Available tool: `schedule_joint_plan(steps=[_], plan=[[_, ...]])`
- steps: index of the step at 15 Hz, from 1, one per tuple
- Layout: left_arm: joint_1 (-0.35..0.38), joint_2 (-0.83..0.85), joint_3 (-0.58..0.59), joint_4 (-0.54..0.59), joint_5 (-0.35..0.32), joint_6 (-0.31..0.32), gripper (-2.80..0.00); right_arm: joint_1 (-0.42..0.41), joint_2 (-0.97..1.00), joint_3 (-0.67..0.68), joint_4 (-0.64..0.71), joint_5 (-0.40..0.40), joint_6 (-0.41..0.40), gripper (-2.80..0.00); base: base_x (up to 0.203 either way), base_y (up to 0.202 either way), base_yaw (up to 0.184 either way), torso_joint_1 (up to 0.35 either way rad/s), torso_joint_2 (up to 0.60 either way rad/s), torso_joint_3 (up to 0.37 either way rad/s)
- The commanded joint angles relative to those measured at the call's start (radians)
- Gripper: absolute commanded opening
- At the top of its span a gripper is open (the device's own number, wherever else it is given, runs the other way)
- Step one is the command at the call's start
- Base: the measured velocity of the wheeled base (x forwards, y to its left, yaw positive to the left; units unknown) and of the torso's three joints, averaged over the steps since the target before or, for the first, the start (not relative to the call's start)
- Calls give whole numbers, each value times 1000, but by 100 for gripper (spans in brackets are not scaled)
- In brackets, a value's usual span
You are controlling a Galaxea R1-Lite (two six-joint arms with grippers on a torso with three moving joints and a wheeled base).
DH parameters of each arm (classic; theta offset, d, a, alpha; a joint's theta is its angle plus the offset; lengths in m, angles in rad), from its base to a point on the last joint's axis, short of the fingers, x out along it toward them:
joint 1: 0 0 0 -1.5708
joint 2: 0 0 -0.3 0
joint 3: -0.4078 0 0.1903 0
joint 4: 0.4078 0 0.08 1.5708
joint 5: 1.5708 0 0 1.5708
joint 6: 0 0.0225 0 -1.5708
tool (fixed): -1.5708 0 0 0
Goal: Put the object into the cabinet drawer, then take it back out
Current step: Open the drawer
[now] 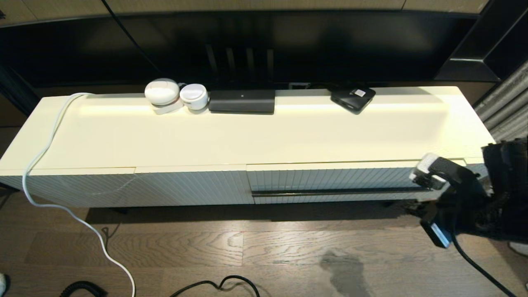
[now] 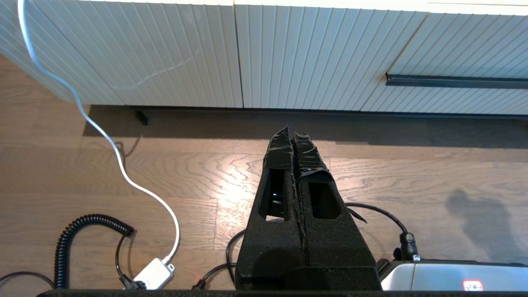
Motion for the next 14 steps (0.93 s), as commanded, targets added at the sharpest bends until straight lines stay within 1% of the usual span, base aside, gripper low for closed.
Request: schedule_joint_plan(steps=[1, 4, 7, 9, 11, 13, 14], plan=[[-1, 1, 0, 0, 1, 0, -280, 1, -254, 46, 223, 2, -3, -280, 0, 0, 0, 0, 0, 0], [0, 1, 0, 0, 1, 0, -280, -6, -487, 94, 449, 3, -2, -280, 0, 0, 0, 0, 0, 0], [0, 1, 0, 0, 1, 0, -280, -60, -722, 111, 642, 1, -1, -280, 0, 0, 0, 0, 0, 0], [-1, 1, 0, 0, 1, 0, -280, -106, -819, 118, 776, 2, -5, -280, 0, 0, 0, 0, 0, 0], [-1, 1, 0, 0, 1, 0, -280, -137, -856, 140, 840, 12, -22, -280, 0, 0, 0, 0, 0, 0], [0, 1, 0, 0, 0, 0, -280, -145, -870, 164, 843, 39, -60, -280, 0, 0, 0, 0, 0, 0], [-1, 1, 0, 0, 1, 0, -280, -145, -889, 200, 845, 55, -123, -280, 0, 0, 0, 0, 0, 0]])
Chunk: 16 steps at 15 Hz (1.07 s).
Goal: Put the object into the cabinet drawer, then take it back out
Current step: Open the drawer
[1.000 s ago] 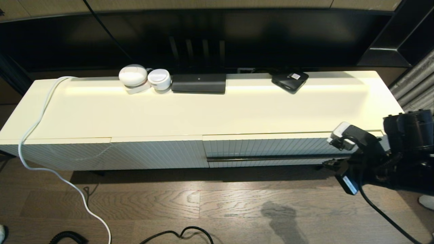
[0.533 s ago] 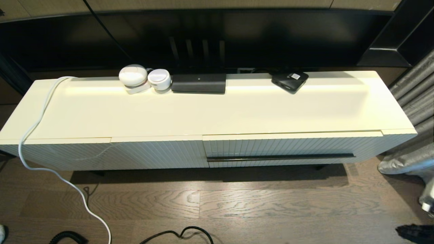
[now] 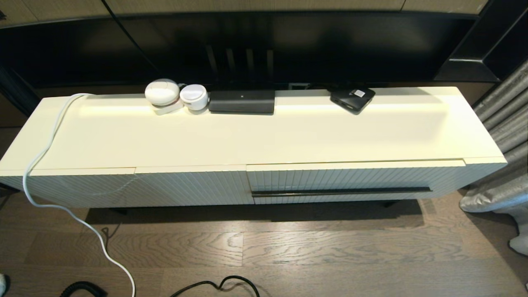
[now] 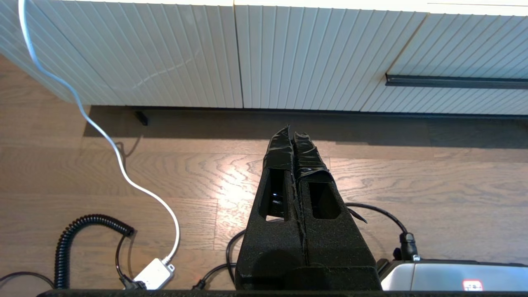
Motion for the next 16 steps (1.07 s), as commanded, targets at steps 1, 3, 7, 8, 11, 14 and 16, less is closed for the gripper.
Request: schedule_joint_plan(steps=[1, 3, 7, 8, 11, 14, 16], plan=[[1, 1, 0, 0, 0, -1, -280, -3, -49, 49, 0, 19, -116, -280, 0, 0, 0, 0, 0, 0], [1, 1, 0, 0, 0, -1, -280, -4, -30, 46, -7, 48, -164, -280, 0, 0, 0, 0, 0, 0], [1, 1, 0, 0, 0, -1, -280, -4, 153, 2, -103, 81, -127, -280, 0, 0, 0, 0, 0, 0], [0, 1, 0, 0, 0, -1, -280, 0, 231, -4, -182, 82, -91, -280, 0, 0, 0, 0, 0, 0], [0, 1, 0, 0, 0, -1, -280, 45, 441, -19, -475, 78, -36, -280, 0, 0, 0, 0, 0, 0], [1, 1, 0, 0, -2, -1, -280, 124, 637, -41, -639, 66, -51, 0, 0, 0, 0, 0, 0, 0], [0, 1, 0, 0, -2, -1, -280, 169, 752, -52, -729, 62, -90, 0, 0, 0, 0, 0, 0, 0]])
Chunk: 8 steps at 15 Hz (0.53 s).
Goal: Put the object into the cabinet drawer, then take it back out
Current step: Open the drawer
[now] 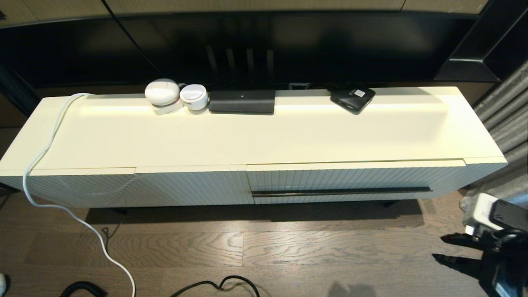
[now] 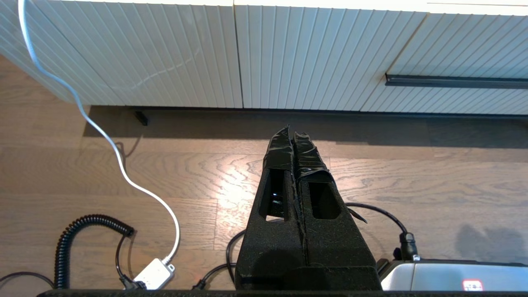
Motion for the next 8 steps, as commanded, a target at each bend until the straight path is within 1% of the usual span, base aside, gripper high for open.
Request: schedule_joint_plan(steps=[1, 2, 4, 6, 8], plan=[[1, 1, 0, 0, 1, -1, -280, 64, 194, -13, -73, 0, -24, 0, 0, 0, 0, 0, 0, 0], [1, 1, 0, 0, 0, -1, -280, 92, 240, -23, -105, -2, -30, 0, 0, 0, 0, 0, 0, 0], [1, 1, 0, 0, 1, -1, -280, 120, 331, -43, -174, -2, -28, 0, 0, 0, 0, 0, 0, 0], [1, 1, 0, 0, -1, -1, -280, 135, 401, -57, -257, 0, -26, 0, 0, 0, 0, 0, 0, 0], [1, 1, 0, 0, 1, -1, -280, 137, 450, -53, -309, 2, -36, 0, 0, 0, 0, 0, 0, 0]])
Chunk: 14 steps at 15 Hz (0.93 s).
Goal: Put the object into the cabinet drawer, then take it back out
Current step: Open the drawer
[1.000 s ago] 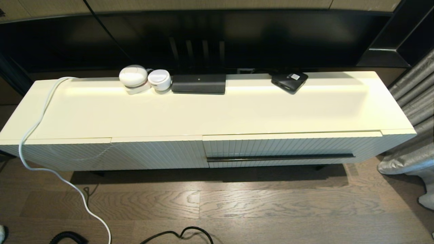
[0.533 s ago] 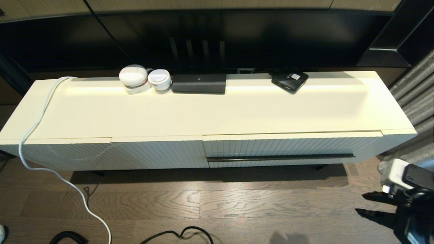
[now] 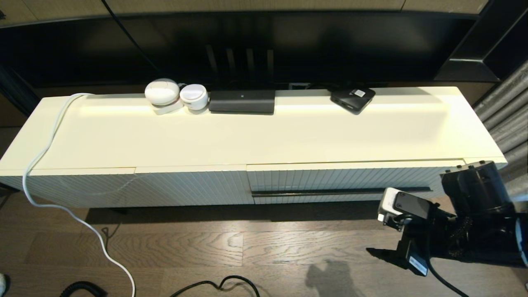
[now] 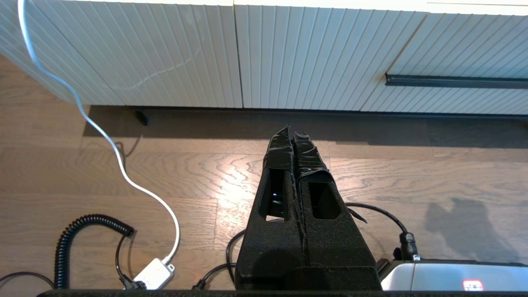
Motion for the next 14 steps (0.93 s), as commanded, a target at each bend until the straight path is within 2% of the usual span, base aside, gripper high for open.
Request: schedule_joint_plan(steps=[1, 6, 10, 12, 13, 14], plan=[[0, 1, 0, 0, 0, -1, -280, 3, 143, 3, -48, 2, -25, 0, 0, 0, 0, 0, 0, 0], [0, 1, 0, 0, 0, -1, -280, -22, 305, -88, -95, 8, -141, 0, 0, 0, 0, 0, 0, 0], [0, 1, 0, 0, 0, -1, -280, -46, 338, -129, -96, 10, -312, 0, 0, 0, 0, 0, 0, 0], [-1, 1, 0, 0, 0, -1, -280, -81, 349, -138, -95, 10, -435, 0, 0, 0, 0, 0, 0, 0], [-1, 1, 0, 0, -1, -1, -280, -92, 354, -148, -96, 11, -473, 0, 0, 0, 0, 0, 0, 0], [-1, 1, 0, 0, -1, -1, -280, -93, 354, -149, -97, 12, -474, 0, 0, 0, 0, 0, 0, 0]])
